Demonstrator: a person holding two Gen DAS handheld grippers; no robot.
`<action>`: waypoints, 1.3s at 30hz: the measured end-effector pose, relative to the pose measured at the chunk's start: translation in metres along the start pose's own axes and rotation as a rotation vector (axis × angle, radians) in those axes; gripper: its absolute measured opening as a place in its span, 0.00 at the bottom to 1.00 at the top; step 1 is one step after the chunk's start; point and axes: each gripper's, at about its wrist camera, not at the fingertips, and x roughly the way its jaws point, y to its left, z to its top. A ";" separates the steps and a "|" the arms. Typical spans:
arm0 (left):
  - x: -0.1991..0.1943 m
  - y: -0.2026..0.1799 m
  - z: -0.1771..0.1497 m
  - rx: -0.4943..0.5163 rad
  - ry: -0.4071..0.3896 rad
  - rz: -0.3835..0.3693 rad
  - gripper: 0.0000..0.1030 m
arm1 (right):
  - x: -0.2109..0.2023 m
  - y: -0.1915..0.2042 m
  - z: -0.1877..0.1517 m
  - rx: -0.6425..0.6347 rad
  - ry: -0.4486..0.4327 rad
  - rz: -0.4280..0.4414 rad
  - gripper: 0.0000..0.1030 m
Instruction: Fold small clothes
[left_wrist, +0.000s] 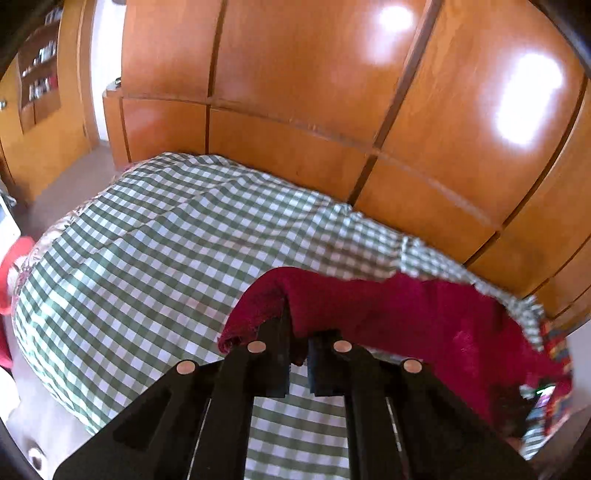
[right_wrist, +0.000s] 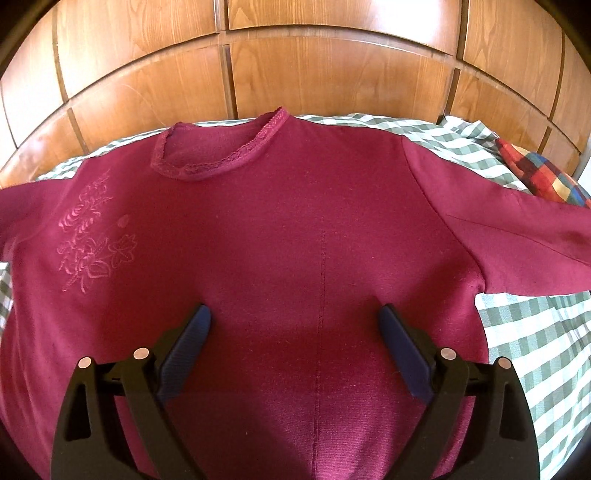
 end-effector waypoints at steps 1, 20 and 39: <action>-0.001 0.005 0.006 -0.015 0.012 0.009 0.05 | 0.000 0.000 0.000 0.000 -0.001 -0.002 0.89; 0.112 0.153 -0.016 -0.412 0.139 0.236 0.55 | 0.001 0.004 0.002 -0.008 0.004 -0.036 0.94; 0.132 0.126 -0.053 -0.416 0.061 0.214 0.06 | 0.002 0.006 0.001 -0.014 0.006 -0.055 0.96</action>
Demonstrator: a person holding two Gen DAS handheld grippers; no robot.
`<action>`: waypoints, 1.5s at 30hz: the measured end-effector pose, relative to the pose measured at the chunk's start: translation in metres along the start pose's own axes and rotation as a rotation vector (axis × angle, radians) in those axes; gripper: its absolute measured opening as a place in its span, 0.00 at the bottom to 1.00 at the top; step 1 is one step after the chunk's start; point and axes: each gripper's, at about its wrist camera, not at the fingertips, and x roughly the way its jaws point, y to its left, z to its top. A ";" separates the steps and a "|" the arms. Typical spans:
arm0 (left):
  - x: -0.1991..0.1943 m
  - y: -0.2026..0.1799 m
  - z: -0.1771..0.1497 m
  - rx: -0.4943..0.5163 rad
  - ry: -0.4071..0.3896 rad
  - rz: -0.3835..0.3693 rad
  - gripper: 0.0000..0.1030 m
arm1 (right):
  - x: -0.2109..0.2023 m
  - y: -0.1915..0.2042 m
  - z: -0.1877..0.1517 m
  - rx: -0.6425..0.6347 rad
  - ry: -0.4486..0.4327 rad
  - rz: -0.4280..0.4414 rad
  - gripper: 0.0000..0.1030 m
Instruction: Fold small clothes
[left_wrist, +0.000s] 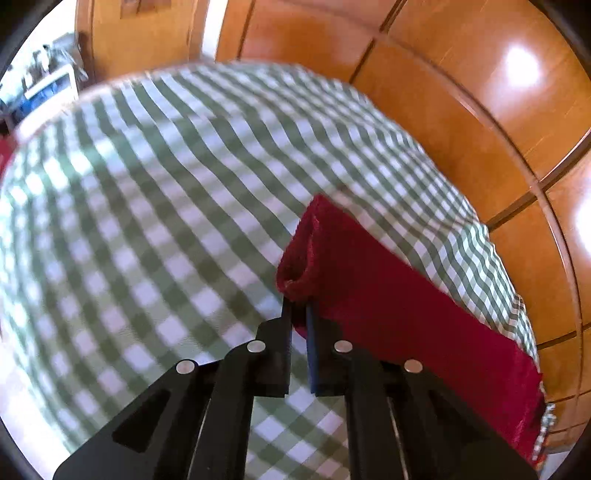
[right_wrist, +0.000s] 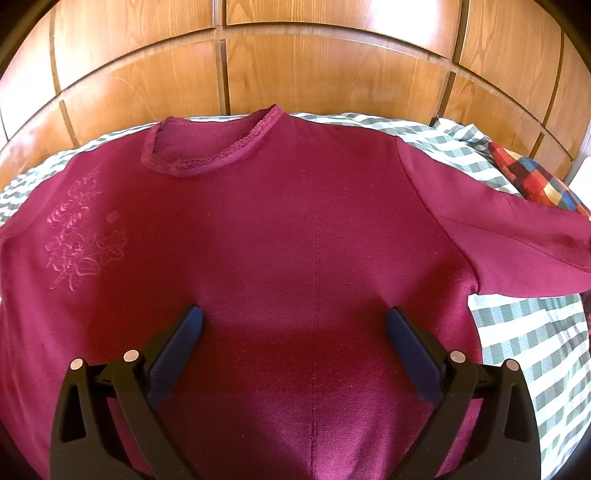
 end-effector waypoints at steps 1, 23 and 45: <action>-0.001 0.004 0.000 0.005 -0.004 0.022 0.06 | 0.001 0.000 0.000 0.001 0.002 -0.001 0.96; -0.076 -0.212 -0.210 0.565 -0.048 -0.333 0.52 | 0.001 -0.005 0.001 0.030 0.002 0.030 0.96; -0.062 -0.280 -0.346 0.845 -0.027 -0.283 0.65 | -0.125 -0.358 -0.040 0.849 -0.174 -0.146 0.58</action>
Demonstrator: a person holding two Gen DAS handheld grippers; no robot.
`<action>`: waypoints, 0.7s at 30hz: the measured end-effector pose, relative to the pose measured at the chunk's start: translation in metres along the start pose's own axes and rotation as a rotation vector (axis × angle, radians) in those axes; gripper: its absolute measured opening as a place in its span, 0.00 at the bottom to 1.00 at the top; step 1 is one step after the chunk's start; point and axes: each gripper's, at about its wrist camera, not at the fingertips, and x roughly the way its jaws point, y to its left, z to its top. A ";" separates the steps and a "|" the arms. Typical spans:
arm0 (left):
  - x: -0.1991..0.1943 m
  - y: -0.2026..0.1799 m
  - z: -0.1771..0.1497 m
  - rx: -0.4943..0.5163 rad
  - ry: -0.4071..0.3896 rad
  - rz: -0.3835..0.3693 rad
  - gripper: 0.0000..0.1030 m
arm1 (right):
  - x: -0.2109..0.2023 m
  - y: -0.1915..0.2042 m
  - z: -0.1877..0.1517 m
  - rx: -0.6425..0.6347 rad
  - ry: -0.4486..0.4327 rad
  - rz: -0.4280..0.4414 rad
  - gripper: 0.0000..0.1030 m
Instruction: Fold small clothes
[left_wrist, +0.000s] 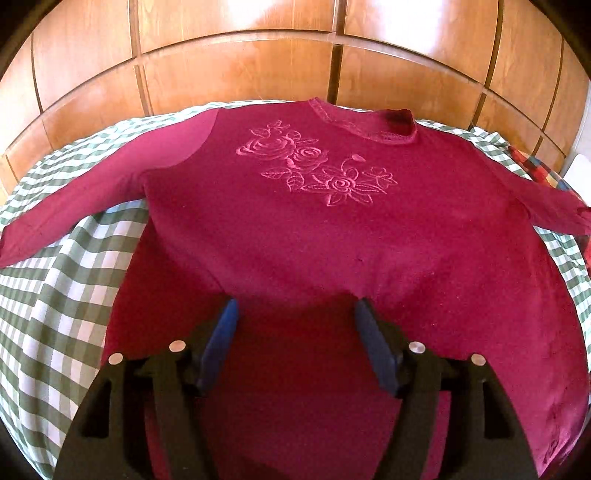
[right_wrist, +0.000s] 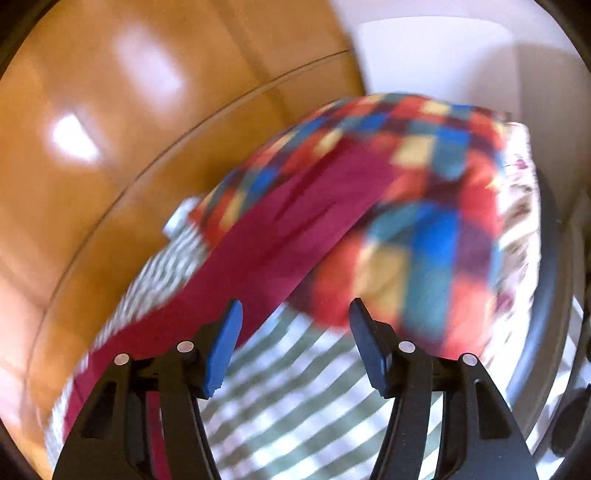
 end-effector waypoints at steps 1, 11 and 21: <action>0.001 0.000 -0.001 0.000 -0.001 0.002 0.66 | 0.006 -0.010 0.012 0.040 0.005 0.000 0.58; 0.002 -0.002 -0.002 0.004 -0.004 0.015 0.68 | 0.066 -0.032 0.054 0.128 0.078 -0.088 0.06; 0.003 0.000 -0.003 -0.004 -0.012 0.007 0.69 | 0.031 -0.016 0.076 0.039 0.017 -0.080 0.01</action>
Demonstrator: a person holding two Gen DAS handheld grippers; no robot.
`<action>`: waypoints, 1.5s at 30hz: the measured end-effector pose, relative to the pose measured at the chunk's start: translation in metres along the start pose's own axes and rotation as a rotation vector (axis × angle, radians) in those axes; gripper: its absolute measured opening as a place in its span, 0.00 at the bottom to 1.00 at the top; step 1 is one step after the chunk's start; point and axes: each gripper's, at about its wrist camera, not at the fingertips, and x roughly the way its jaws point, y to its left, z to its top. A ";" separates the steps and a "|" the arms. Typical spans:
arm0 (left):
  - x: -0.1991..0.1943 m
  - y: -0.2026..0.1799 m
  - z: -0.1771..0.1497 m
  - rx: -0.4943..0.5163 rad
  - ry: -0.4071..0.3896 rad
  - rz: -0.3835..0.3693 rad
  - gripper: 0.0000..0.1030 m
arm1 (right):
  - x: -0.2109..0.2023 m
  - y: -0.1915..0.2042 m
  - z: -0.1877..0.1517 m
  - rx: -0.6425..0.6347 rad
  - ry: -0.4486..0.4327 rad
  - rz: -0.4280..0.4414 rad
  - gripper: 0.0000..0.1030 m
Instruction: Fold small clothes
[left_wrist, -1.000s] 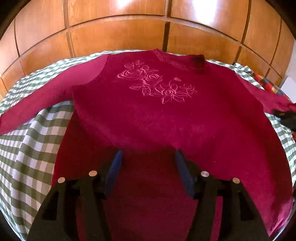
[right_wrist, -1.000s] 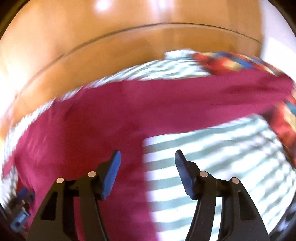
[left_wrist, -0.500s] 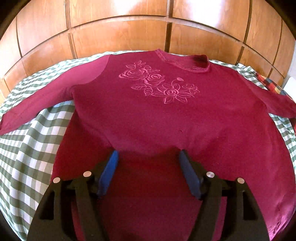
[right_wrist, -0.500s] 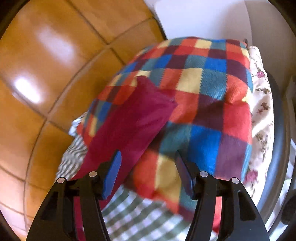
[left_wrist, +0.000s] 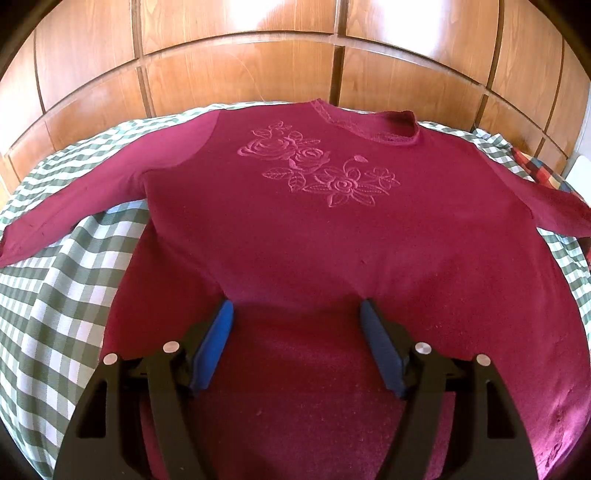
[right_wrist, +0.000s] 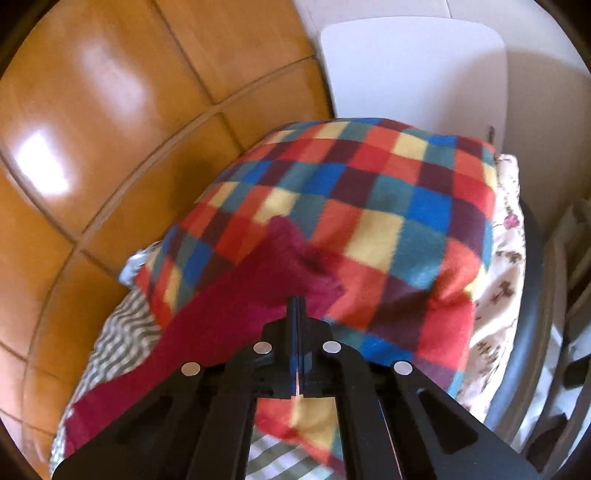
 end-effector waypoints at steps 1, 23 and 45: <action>0.000 0.001 0.000 -0.002 0.000 -0.003 0.69 | -0.003 -0.003 -0.002 0.052 -0.001 0.027 0.21; 0.001 -0.001 0.001 0.003 -0.001 0.005 0.70 | -0.035 0.111 -0.006 -0.207 -0.059 0.210 0.08; -0.015 0.046 0.047 -0.182 0.012 -0.151 0.68 | -0.055 0.374 -0.278 -0.677 0.305 0.727 0.55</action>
